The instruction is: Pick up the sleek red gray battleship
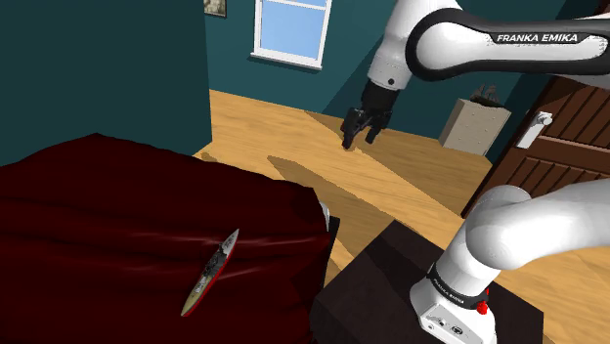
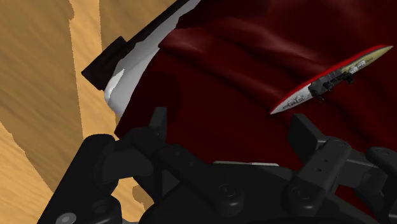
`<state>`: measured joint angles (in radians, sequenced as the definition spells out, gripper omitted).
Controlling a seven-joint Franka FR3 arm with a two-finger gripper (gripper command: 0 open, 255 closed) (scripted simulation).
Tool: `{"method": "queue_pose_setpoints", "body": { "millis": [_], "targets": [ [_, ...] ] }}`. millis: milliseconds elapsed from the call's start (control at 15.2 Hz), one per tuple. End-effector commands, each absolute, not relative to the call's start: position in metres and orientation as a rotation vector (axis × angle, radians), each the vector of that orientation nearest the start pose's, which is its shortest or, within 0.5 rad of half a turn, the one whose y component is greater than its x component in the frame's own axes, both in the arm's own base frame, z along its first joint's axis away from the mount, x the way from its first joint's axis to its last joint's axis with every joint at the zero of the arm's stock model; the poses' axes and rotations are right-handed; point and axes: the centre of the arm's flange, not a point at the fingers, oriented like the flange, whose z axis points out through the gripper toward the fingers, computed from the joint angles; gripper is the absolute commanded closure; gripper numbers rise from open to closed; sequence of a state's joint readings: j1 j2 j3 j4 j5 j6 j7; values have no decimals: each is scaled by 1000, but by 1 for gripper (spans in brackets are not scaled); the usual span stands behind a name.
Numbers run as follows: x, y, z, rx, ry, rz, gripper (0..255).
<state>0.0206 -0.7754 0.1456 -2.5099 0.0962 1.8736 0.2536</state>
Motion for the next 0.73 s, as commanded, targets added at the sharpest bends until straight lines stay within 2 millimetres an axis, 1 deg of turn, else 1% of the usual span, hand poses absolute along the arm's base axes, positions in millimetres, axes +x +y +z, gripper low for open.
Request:
{"method": "queue_pose_setpoints", "body": {
  "millis": [0,660],
  "targets": [
    [331,89,522,-3106,266,-221,0],
    [361,178,428,-3087,456,-266,0]
  ]
}}
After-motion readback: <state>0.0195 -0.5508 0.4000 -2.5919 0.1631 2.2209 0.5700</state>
